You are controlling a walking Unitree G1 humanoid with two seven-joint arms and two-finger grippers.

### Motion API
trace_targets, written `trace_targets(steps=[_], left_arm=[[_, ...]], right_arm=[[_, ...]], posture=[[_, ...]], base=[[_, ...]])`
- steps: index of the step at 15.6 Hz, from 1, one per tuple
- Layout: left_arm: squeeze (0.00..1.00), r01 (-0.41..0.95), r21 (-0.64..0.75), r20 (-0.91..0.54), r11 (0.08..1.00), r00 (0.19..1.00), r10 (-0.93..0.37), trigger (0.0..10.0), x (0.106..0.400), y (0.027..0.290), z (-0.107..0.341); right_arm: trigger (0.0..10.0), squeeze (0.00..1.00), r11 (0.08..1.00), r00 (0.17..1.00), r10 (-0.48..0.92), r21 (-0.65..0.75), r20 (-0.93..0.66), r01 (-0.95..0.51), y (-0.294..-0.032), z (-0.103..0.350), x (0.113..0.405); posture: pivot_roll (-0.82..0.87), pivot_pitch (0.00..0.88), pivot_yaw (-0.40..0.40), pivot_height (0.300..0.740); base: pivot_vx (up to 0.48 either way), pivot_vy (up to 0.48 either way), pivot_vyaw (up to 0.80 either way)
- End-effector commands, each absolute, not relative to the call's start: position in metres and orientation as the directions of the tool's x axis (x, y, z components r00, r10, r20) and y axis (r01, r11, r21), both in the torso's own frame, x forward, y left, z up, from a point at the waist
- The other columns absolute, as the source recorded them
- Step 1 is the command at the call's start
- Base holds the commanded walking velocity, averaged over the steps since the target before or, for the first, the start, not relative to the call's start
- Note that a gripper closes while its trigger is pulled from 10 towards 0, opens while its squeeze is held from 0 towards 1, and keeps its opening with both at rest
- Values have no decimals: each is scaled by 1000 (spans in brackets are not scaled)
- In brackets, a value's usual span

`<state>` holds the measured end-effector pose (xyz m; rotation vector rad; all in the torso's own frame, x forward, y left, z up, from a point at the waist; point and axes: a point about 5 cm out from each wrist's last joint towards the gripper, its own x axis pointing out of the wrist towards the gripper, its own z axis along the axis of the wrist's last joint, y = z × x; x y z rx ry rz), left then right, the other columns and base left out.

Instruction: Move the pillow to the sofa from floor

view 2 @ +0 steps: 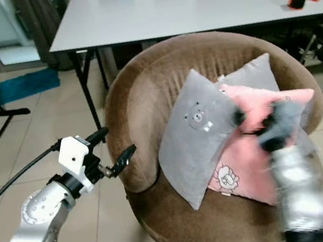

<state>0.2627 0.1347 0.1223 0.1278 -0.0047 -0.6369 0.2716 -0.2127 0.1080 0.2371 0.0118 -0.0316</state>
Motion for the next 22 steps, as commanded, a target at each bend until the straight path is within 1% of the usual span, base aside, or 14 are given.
trace_targets(steps=[1,2,3,5,6,7,10,11,12,13,14,18,22], left_arm=[[0,546,151,-8,824,834,-551,10000,263,141,128],[0,512,166,-7,843,855,-518,10000,263,144,128],[0,486,178,0,856,870,-494,10000,263,147,129],[0,408,209,19,889,907,-421,10000,268,155,131],[0,394,214,23,894,913,-408,10000,270,157,131],[0,396,216,21,892,912,-410,10000,270,157,131],[0,403,231,8,886,909,-416,10000,271,156,129],[0,402,232,8,886,910,-415,10000,272,156,128],[0,411,232,4,882,906,-423,10000,273,155,128],[0,416,231,4,879,903,-429,10000,274,154,128],[0,418,226,3,880,903,-430,10000,274,153,128],[0,393,218,10,893,914,-405,10000,276,156,127],[0,335,193,-2,922,940,-341,10000,272,165,119]], right_arm=[[10000,0,977,998,-56,206,-23,59,-207,113,272],[10000,0,977,996,-47,203,-70,60,-192,107,268],[10000,0,978,995,-41,203,-89,59,-186,105,266],[10000,0,973,996,-40,223,-84,58,-179,105,261],[10000,0,972,996,-36,230,-83,54,-177,105,260],[10000,0,976,996,-46,209,-81,62,-177,106,260],[10000,0,992,991,-99,68,-91,105,-180,105,256],[10000,0,993,991,-96,60,-90,102,-180,106,255],[10000,0,988,988,-147,33,-37,149,-182,110,255],[10000,0,988,987,-153,22,-50,154,-182,109,256],[10000,0,991,991,-122,39,-63,125,-179,108,256],[10000,0,994,994,-88,62,-62,91,-175,109,258],[10000,0,996,994,-41,76,-98,48,-168,107,262]], posture=[[-102,0,9,740],[-99,0,10,740],[-95,0,11,740],[-97,0,30,740],[-100,0,37,740],[-105,0,47,740],[-125,0,81,740],[-128,0,87,740],[-131,0,92,740],[-138,0,99,740],[-142,0,103,740],[-140,0,93,740],[-122,0,51,740]], base=[[0,-259,0],[0,-356,0],[0,-461,0],[0,-465,0],[0,-465,0],[0,-480,0],[0,-480,0],[0,-480,0],[0,-480,0],[0,-480,0],[0,-480,0],[0,-480,0],[0,-480,0]])
